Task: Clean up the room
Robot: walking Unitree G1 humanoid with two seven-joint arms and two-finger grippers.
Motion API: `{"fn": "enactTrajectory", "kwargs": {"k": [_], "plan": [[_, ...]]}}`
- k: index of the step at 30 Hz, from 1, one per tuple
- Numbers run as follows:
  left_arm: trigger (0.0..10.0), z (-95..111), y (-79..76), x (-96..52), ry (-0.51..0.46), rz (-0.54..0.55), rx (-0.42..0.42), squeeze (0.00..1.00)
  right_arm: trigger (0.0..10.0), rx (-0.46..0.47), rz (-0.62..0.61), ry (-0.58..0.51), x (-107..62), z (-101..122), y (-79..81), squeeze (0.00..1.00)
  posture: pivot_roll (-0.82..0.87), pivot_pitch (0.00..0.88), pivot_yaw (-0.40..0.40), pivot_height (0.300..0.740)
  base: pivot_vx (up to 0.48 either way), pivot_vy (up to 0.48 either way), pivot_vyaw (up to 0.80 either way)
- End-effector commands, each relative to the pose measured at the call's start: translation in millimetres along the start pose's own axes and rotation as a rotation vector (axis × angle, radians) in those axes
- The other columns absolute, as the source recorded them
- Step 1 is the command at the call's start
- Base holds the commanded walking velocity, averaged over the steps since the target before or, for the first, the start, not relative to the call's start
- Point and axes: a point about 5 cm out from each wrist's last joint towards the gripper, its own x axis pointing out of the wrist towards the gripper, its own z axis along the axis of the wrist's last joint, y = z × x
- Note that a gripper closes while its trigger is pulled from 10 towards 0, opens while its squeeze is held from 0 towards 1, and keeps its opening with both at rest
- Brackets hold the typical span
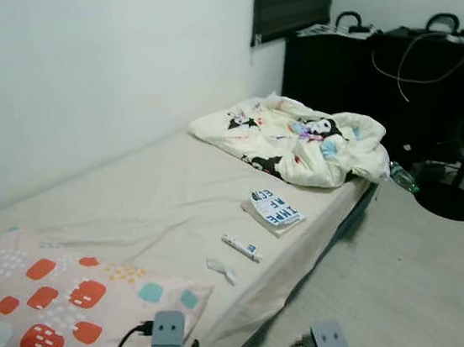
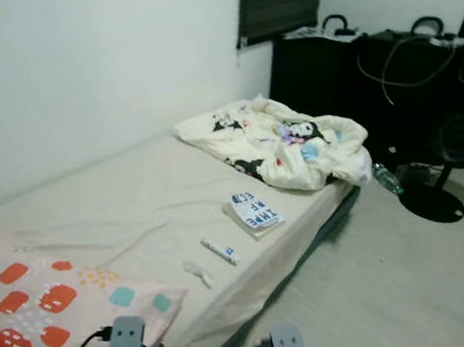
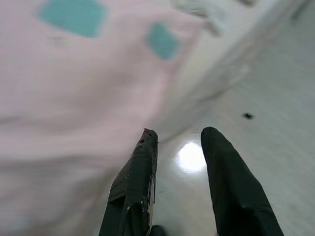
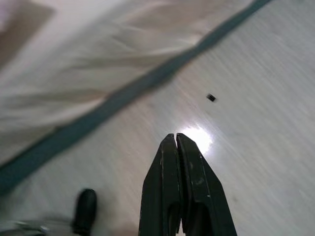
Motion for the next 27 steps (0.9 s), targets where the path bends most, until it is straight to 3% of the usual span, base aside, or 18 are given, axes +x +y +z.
{"fn": "enactTrajectory", "kwargs": {"k": [1,27], "plan": [[10.0,-7.5,-0.8,-2.2,0.03,-0.001,0.0,0.0,10.0,0.009,-0.006,0.036,-3.7,-11.3,-1.1,0.0,0.03,0.021,0.052,0.74,0.259,0.0,0.0],[10.0,-8.8,8.9,-3.9,0.027,0.029,-0.011,0.0,10.0,-0.004,0.007,0.041,-3.1,-10.8,1.8,0.0,0.04,0.015,0.043,0.74,0.24,0.0,0.0]]}}
